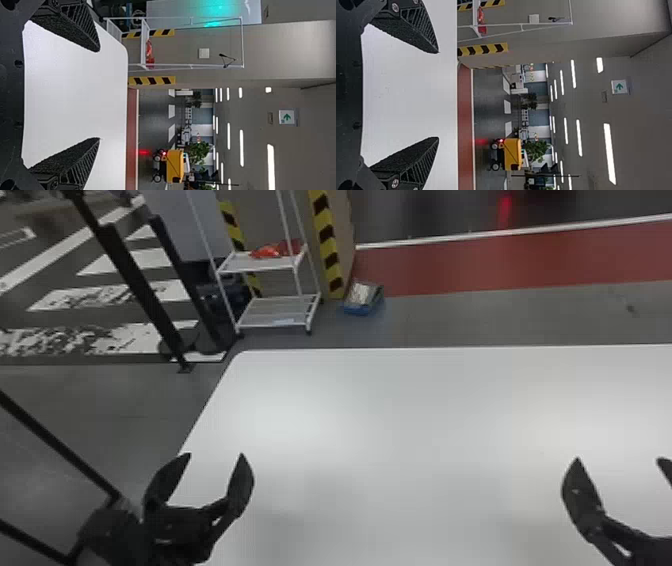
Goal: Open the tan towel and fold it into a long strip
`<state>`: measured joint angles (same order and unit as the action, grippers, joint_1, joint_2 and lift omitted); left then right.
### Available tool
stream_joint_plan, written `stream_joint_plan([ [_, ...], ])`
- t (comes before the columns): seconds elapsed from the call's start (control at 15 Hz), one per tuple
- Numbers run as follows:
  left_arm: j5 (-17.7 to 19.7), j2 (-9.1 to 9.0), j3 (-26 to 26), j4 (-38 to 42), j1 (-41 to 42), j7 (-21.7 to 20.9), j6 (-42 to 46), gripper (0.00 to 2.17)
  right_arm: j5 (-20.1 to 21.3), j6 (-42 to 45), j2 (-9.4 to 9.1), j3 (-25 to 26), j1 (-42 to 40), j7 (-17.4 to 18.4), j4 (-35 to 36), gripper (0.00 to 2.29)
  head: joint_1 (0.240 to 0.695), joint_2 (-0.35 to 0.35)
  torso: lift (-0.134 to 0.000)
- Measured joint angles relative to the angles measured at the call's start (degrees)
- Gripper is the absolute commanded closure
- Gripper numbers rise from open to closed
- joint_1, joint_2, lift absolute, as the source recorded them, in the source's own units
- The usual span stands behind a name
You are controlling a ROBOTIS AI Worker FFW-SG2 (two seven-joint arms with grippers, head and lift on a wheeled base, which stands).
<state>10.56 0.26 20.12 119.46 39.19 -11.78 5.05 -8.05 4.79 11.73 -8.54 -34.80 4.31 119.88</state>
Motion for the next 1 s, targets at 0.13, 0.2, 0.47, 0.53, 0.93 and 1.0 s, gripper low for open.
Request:
stream_joint_plan([
  [0.13, -0.01, 0.0, 0.0, 0.06, 0.06, 0.0, -0.07, 0.08, 0.34, -0.42, 0.12, 0.01, 0.0, -0.08, 0.03, 0.09, 0.695, 0.281, -0.121],
  [0.2, -0.01, 0.0, -0.01, 0.06, 0.09, 0.0, -0.09, 0.08, 0.54, -0.48, 0.14, 0.01, -0.01, -0.09, 0.12, 0.09, 0.695, 0.281, -0.121],
  [0.47, -0.01, 0.0, -0.03, 0.15, 0.26, 0.0, 0.07, 0.08, 0.82, -0.53, 0.21, 0.08, -0.16, -0.09, 0.35, 0.09, 0.695, 0.281, -0.121],
  [0.53, -0.01, 0.0, -0.08, 0.2, 0.27, 0.0, 0.08, 0.08, 0.82, -0.54, 0.2, 0.1, -0.17, -0.09, 0.37, 0.09, 0.695, 0.281, -0.121],
  [0.93, -0.01, 0.0, -0.25, 0.33, 0.27, 0.0, -0.07, 0.08, 0.76, -0.57, 0.2, 0.1, -0.19, -0.09, 0.39, 0.09, 0.695, 0.278, -0.121],
  [1.0, -0.01, 0.0, -0.26, 0.33, 0.27, 0.0, -0.09, 0.08, 0.76, -0.64, 0.21, 0.1, -0.19, -0.09, 0.38, 0.09, 0.695, 0.278, -0.121],
])
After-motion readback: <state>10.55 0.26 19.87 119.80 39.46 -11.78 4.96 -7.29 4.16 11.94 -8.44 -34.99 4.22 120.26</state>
